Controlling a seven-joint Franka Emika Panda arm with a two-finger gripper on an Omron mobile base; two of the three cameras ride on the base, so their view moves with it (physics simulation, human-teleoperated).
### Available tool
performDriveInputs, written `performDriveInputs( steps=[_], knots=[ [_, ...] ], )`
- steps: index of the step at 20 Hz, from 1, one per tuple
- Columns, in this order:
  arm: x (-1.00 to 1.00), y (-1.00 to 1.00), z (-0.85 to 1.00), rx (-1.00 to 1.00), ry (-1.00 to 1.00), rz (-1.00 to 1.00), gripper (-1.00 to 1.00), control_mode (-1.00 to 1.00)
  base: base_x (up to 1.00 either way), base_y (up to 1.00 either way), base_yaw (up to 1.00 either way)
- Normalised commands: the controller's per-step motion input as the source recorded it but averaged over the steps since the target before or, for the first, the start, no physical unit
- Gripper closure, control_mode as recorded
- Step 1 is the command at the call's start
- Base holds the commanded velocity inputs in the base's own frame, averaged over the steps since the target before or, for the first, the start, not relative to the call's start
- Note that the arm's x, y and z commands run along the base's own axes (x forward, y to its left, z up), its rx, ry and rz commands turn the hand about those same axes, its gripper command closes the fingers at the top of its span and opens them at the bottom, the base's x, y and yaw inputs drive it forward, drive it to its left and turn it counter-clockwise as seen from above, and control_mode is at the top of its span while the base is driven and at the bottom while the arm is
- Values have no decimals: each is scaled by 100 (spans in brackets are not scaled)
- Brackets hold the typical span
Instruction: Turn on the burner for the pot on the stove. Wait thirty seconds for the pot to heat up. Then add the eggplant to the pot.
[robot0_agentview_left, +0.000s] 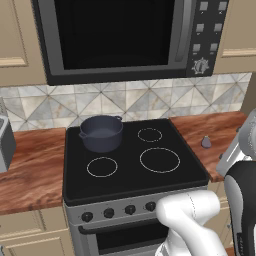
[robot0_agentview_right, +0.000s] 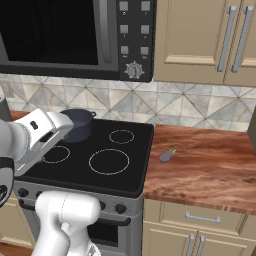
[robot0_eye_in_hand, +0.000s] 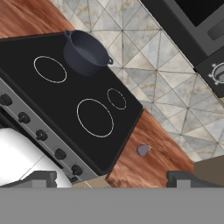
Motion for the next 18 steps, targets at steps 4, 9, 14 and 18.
performDriveInputs(
  steps=[4,9,14,18],
  knots=[
    [0,0,0,0,0,0,-100,-100,0,0,0],
    [0,0,0,0,0,0,-100,-100,0,0,0],
    [0,0,0,0,0,0,-100,-100,0,0,0],
    [0,0,0,0,0,0,-100,-100,0,0,0]
  ],
)
